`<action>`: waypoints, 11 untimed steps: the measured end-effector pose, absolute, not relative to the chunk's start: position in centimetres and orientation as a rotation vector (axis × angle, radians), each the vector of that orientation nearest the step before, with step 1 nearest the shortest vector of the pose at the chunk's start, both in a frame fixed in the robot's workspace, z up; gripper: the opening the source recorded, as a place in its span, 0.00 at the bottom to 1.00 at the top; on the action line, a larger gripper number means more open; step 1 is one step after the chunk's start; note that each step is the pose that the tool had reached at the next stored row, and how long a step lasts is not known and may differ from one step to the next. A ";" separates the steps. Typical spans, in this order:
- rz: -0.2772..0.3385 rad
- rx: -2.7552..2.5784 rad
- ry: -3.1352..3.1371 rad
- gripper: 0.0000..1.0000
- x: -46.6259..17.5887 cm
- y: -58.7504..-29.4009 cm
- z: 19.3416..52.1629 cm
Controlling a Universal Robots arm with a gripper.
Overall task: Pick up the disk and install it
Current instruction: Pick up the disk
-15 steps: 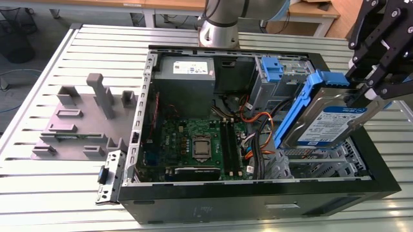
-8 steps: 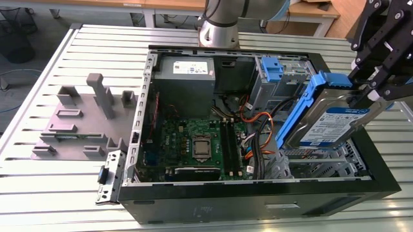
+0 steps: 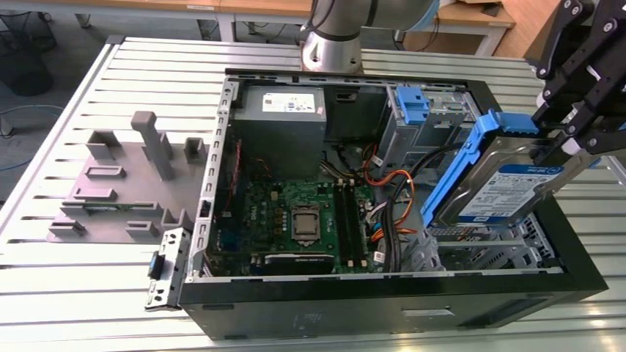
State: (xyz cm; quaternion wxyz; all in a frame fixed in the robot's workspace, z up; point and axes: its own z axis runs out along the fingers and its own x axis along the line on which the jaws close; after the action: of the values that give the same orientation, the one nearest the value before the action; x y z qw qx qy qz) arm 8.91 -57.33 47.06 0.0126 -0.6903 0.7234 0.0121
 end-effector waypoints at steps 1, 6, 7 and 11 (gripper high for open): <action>0.038 -2.151 2.254 0.35 9.0 -57.3 47.0; 0.038 -2.152 2.254 0.35 9.3 -57.4 46.9; 0.038 -2.151 2.254 0.35 9.4 -57.4 46.9; 0.038 -2.151 2.254 0.35 9.7 -57.5 46.8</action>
State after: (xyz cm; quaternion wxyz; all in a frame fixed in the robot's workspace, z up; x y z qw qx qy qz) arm 9.67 -57.46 46.77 0.0125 -0.6903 0.7233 0.0121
